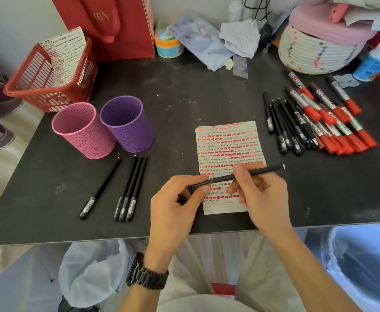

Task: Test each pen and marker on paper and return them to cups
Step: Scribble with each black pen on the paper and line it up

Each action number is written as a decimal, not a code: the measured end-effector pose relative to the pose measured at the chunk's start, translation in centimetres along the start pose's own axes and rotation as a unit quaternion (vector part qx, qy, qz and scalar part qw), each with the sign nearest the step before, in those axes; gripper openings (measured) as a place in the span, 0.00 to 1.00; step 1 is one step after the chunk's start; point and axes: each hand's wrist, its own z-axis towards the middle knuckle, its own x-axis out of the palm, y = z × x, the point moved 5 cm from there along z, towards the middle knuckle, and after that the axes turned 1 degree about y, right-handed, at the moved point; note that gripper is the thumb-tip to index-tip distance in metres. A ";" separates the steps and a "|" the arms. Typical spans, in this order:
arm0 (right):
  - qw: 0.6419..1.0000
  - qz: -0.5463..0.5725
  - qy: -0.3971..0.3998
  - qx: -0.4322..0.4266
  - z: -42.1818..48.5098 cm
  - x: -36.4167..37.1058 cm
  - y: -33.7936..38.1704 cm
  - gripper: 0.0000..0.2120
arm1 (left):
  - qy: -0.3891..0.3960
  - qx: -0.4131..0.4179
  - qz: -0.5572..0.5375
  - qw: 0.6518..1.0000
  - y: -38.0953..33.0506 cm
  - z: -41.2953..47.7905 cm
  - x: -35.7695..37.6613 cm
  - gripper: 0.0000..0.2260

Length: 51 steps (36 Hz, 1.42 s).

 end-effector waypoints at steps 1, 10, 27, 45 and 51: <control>1.000 -0.003 0.001 -0.002 0.0 0.0 -0.1 0.10 | -0.002 0.001 -0.001 1.000 0.0 0.0 0.0 0.08; 0.997 -0.037 0.060 -0.010 -0.1 0.5 0.0 0.07 | 0.015 -0.025 -0.024 0.999 0.6 -0.2 0.5 0.12; 0.979 -0.159 0.074 -0.105 -0.9 1.6 0.2 0.16 | -0.017 -0.046 -0.040 0.998 0.3 -0.7 -0.7 0.09; 0.965 -0.211 0.051 -0.149 -1.3 1.0 -0.4 0.13 | -0.225 -0.175 0.283 0.916 7.2 -4.4 -20.9 0.11; 0.968 -0.209 0.058 -0.128 -1.1 0.9 -0.7 0.14 | -0.186 -0.177 0.292 0.921 7.2 -3.8 -19.1 0.10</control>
